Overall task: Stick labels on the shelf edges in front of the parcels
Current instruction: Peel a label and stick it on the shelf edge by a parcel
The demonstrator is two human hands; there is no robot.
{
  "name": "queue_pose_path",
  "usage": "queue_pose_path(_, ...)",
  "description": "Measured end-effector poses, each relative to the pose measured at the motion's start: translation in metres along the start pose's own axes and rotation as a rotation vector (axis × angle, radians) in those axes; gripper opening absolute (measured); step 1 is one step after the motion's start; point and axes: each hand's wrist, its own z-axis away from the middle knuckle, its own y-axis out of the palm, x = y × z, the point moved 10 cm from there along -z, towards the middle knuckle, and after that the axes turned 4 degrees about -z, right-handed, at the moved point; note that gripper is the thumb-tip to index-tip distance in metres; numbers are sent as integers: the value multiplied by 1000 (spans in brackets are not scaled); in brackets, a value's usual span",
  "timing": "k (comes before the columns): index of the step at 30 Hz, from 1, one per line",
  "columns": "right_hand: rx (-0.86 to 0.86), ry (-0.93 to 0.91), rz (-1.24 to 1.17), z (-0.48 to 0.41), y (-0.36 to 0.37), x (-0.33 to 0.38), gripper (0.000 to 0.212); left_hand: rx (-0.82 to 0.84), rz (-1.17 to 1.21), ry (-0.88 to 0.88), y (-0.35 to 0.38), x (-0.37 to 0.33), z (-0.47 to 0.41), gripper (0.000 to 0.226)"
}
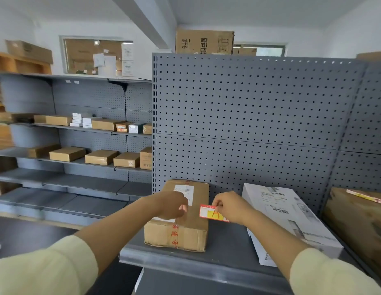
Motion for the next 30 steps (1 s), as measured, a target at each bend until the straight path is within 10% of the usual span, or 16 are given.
queue_pose_path(30,99,-182,47,35,103,91,18,156,41,0,59,30,97,33)
